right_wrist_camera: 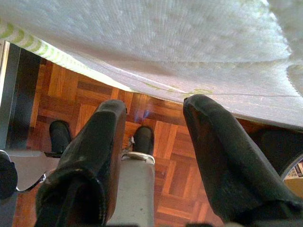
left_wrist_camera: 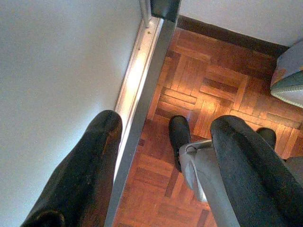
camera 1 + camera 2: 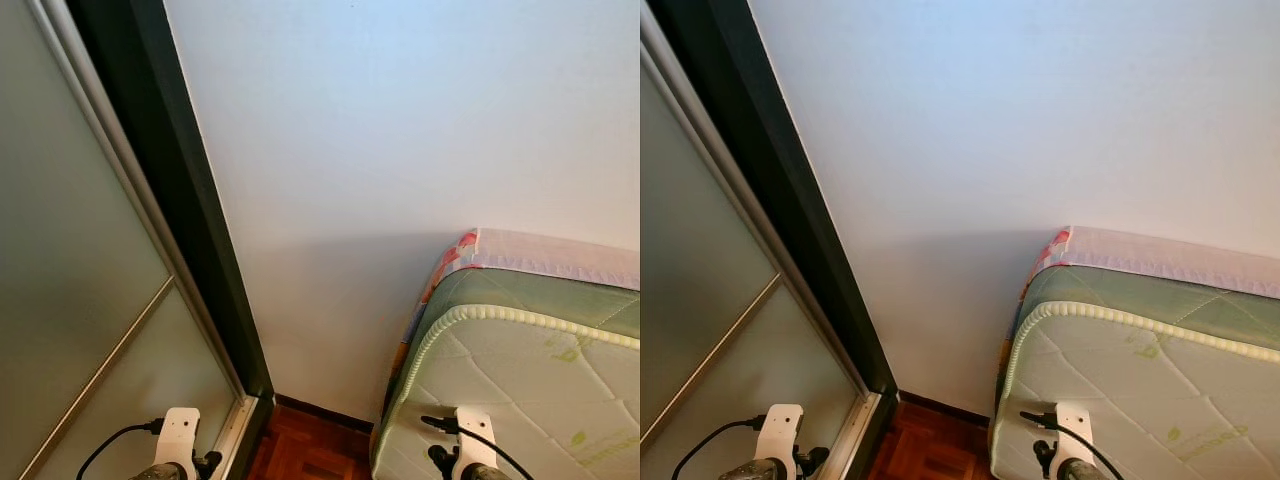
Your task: Clean up the room
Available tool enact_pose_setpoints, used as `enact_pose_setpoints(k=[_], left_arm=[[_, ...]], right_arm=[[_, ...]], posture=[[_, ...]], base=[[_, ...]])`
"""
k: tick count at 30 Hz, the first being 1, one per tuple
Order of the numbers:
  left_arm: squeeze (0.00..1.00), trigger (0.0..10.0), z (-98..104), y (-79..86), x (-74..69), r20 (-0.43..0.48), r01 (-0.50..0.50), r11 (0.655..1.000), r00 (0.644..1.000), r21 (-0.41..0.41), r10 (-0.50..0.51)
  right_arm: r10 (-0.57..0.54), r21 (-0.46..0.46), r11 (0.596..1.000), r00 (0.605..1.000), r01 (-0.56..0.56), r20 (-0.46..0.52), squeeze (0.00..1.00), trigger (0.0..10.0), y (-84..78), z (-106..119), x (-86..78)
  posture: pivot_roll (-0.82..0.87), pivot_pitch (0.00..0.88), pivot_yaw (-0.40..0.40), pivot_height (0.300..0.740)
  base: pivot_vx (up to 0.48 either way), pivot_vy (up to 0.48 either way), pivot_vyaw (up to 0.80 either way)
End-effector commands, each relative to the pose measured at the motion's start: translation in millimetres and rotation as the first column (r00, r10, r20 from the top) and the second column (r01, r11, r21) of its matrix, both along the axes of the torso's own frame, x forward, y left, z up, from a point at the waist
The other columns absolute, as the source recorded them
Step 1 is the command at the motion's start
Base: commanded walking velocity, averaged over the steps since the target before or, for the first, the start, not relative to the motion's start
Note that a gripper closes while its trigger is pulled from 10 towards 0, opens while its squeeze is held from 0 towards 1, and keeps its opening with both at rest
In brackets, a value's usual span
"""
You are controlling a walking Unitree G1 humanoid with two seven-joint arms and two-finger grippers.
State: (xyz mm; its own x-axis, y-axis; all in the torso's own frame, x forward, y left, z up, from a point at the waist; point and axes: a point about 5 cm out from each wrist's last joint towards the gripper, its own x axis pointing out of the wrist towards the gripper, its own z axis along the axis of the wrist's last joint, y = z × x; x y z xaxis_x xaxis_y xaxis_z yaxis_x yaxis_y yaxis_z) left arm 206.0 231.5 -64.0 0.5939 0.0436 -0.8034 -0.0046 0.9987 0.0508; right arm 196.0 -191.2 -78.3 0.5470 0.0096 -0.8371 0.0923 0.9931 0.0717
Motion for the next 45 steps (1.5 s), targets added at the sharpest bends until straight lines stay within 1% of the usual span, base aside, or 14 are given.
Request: enact_pose_setpoints(k=[1, 14, 42, 45], left_arm=[[0.00, 10.0, -1.5, 2.5, -3.5, -0.018, -0.013, 1.000, 1.000, 0.003, 0.013], [0.00, 10.0, -1.6, 3.0, -3.8, -0.020, -0.015, 1.000, 1.000, 0.006, 0.015], [0.00, 10.0, -2.0, 2.9, -4.3, -0.021, -0.028, 1.000, 0.999, 0.005, 0.028], [0.00, 10.0, -2.2, 2.7, -4.4, -0.022, -0.028, 1.000, 0.999, 0.005, 0.028]], right_arm=[[-0.007, 0.006, 1.000, 1.000, 0.007, 0.019, 0.00, 10.0, -0.7, 3.0, 5.4], [-0.020, 0.014, 1.000, 1.000, 0.019, 0.023, 0.00, 10.0, -0.3, 3.0, 5.4], [-0.011, 0.014, 1.000, 1.000, 0.010, 0.019, 0.00, 10.0, -0.5, 2.9, 5.1], [-0.008, 0.014, 1.000, 1.000, 0.008, 0.018, 0.00, 10.0, -0.7, 2.8, 4.9]], posture=[[0.08, 0.000, 0.000, 0.740], [0.08, 0.000, 0.000, 0.740], [0.08, 0.000, -0.008, 0.740], [0.09, 0.000, -0.010, 0.740]], base=[[0.000, 0.000, 0.00], [0.000, 0.000, 0.00], [0.000, 0.000, 0.00], [-0.276, 0.000, 0.00]])
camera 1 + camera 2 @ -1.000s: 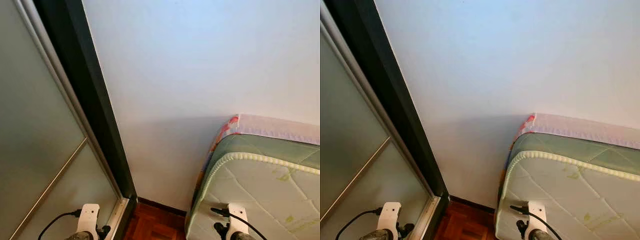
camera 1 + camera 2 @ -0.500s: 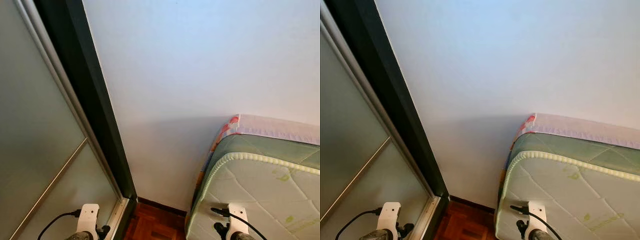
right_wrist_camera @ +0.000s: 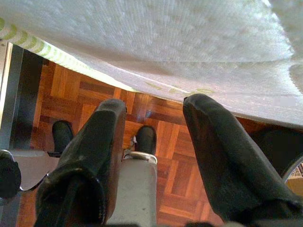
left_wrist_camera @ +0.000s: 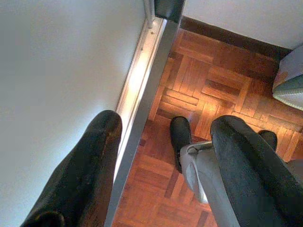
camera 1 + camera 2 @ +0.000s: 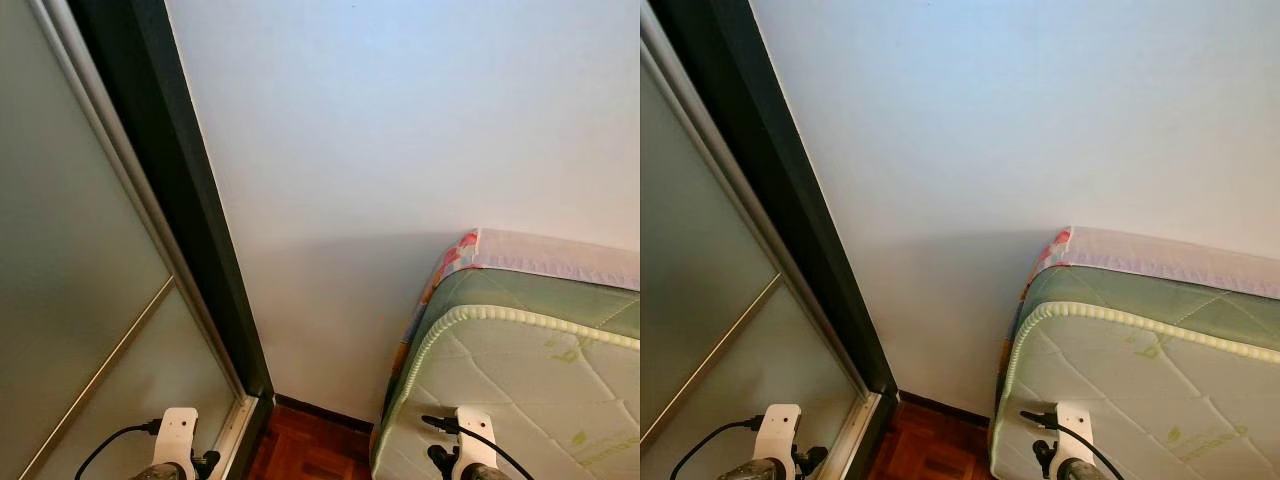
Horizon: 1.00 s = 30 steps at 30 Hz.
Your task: Clean up the room
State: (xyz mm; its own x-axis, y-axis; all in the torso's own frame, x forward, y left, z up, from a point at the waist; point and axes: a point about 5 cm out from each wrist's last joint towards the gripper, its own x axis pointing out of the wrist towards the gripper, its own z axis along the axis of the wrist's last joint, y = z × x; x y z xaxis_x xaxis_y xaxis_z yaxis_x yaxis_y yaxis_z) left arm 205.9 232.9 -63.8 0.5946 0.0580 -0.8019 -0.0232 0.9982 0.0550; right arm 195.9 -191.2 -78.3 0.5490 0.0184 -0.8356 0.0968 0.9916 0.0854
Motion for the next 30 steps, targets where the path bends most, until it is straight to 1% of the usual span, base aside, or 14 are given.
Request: enact_pose_setpoints(k=[1, 17, 30], left_arm=[[0.00, 10.0, -2.4, 1.3, -4.3, -0.024, -0.011, 1.000, 1.000, 0.000, 0.011], [0.00, 10.0, -2.6, 0.2, -4.2, -0.023, -0.019, 1.000, 1.000, -0.005, 0.019], [0.00, 10.0, -1.5, 0.0, -1.8, -0.021, -0.018, 1.000, 1.000, 0.001, 0.018]], right_arm=[[-0.003, -0.001, 1.000, 1.000, 0.003, 0.015, 0.00, 10.0, -0.9, 2.8, 5.0], [0.015, -0.006, 1.000, 1.000, -0.015, 0.012, 0.00, 10.0, -2.1, 3.2, 5.3], [0.021, -0.006, 1.000, 1.000, -0.020, 0.018, 0.00, 10.0, -2.8, 4.6, 7.8]], posture=[[0.09, 0.000, -0.012, 0.740], [0.09, 0.000, -0.015, 0.740], [0.09, 0.000, -0.009, 0.740]], base=[[-0.277, 0.000, 0.00], [-0.275, 0.000, 0.00], [0.000, 0.000, 0.00]])
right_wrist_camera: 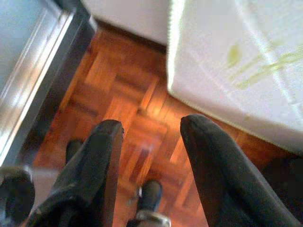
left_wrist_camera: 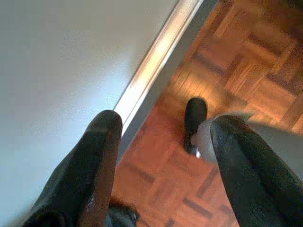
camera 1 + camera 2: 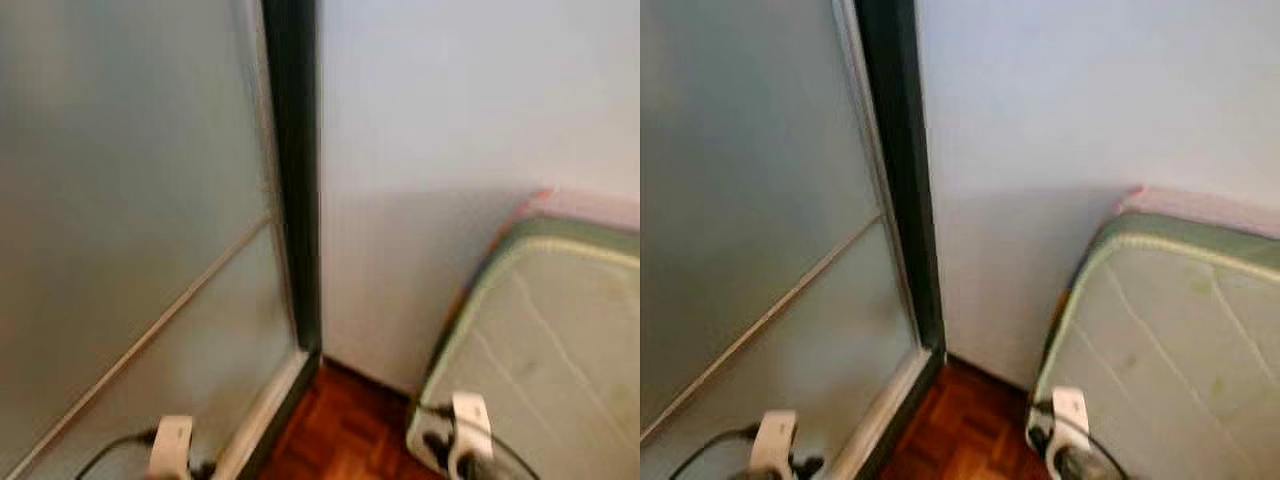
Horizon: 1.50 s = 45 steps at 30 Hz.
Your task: Clean up the room
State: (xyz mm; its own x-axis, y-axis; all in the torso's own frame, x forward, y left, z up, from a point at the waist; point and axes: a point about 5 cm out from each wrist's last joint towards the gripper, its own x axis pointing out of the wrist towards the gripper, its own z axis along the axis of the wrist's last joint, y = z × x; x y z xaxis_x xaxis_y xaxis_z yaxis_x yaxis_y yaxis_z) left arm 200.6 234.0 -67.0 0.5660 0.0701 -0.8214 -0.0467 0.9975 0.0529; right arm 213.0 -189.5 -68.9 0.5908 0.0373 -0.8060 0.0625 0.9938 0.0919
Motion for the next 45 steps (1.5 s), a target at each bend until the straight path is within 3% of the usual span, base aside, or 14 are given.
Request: enact_pose_setpoints(k=[1, 11, 21, 45], left_arm=[[0.00, 10.0, 1.8, -1.2, 3.7, 0.012, 0.007, 1.000, 1.000, 0.004, -0.007], [0.00, 10.0, 4.4, -1.8, 8.4, 0.029, 0.026, 1.000, 0.999, 0.009, -0.026], [0.00, 10.0, 4.1, -0.4, 7.2, 0.008, 0.086, 0.995, 0.996, 0.051, -0.086], [0.00, 10.0, 4.1, -3.4, 8.6, 0.013, 0.062, 0.998, 0.998, 0.024, -0.062]], right_arm=[[-0.010, -0.008, 1.000, 0.999, 0.009, -0.033, 0.00, 10.0, -4.6, -4.6, -9.0], [0.013, -0.025, 1.000, 0.999, -0.014, -0.043, 0.00, 10.0, -6.0, -2.9, -6.0], [0.037, -0.027, 0.999, 0.998, -0.039, -0.059, 0.00, 10.0, -5.1, -4.2, -8.2], [0.056, -0.047, 0.997, 0.997, -0.059, -0.055, 0.00, 10.0, -8.3, -2.2, -5.5]], posture=[[0.09, 0.000, -0.009, 0.740], [0.06, 0.000, 0.005, 0.740], [0.06, 0.000, 0.008, 0.740], [0.05, 0.000, -0.005, 0.740]], base=[[0.000, 0.000, 0.00], [0.000, 0.000, -0.06], [0.000, -0.031, -0.79], [0.000, -0.035, -0.79]])
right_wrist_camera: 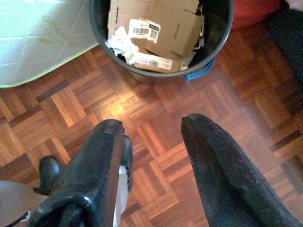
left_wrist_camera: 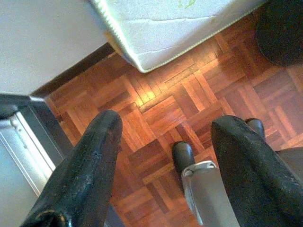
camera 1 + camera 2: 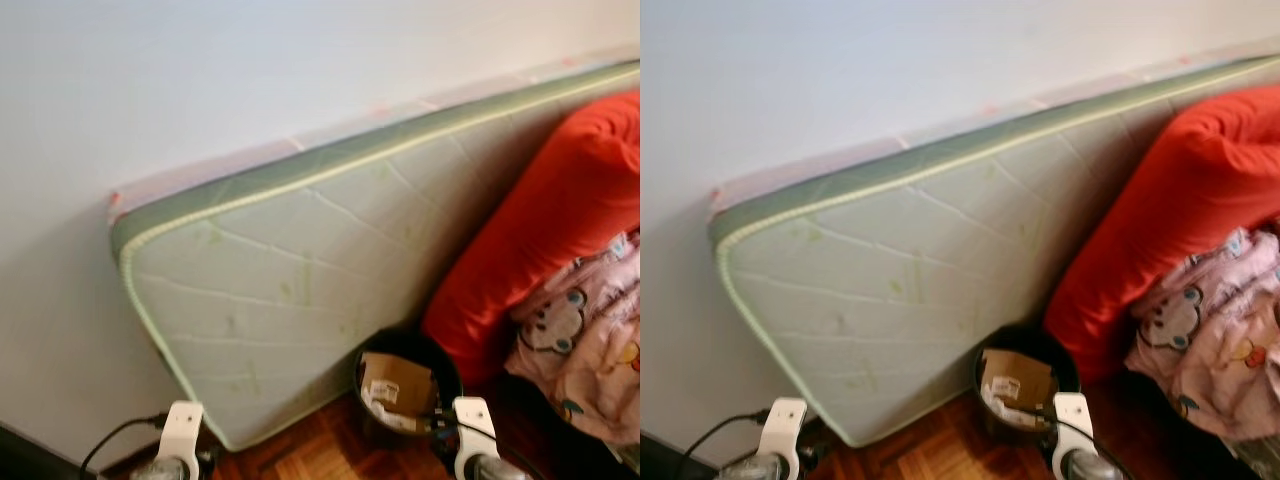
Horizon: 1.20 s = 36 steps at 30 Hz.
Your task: Clean up the room
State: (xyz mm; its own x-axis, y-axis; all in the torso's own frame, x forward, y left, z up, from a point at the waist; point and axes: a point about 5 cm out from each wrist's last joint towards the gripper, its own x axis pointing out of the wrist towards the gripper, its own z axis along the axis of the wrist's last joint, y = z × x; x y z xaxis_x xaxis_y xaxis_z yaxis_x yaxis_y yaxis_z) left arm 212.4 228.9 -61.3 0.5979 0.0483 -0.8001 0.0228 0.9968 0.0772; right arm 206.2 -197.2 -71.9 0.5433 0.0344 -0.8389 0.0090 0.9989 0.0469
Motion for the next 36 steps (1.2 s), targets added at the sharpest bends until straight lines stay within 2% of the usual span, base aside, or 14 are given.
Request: enact_pose_setpoints(k=[1, 20, 23, 36], left_arm=[[0.00, 10.0, -1.6, 1.7, -3.0, -0.020, -0.009, 1.000, 1.000, 0.000, 0.009], [0.00, 10.0, -1.6, 2.0, -3.3, -0.023, -0.005, 1.000, 1.000, -0.001, 0.005], [0.00, 10.0, -1.5, 2.1, -3.2, -0.024, 0.000, 1.000, 1.000, 0.000, 0.000], [0.00, 10.0, -2.3, 2.1, -4.8, -0.028, 0.011, 1.000, 1.000, 0.003, -0.011]], right_arm=[[0.000, -0.007, 1.000, 1.000, 0.000, 0.002, 0.00, 10.0, -0.7, 0.8, 1.3], [0.009, -0.015, 1.000, 1.000, -0.009, 0.003, 0.00, 10.0, -0.6, 0.9, 1.5], [-0.021, -0.020, 1.000, 1.000, 0.022, 0.018, 0.00, 10.0, -1.3, 1.2, 2.0], [-0.021, -0.038, 0.999, 1.000, 0.022, 0.020, 0.00, 10.0, -1.9, 0.3, 0.4]], posture=[[0.05, 0.000, -0.005, 0.740], [0.05, 0.000, -0.001, 0.740], [0.05, 0.000, 0.001, 0.740], [0.05, 0.000, 0.000, 0.740]], base=[[0.000, 0.000, -0.79], [0.000, 0.000, -0.79], [0.000, 0.000, 0.00], [0.000, 0.000, 0.00]])
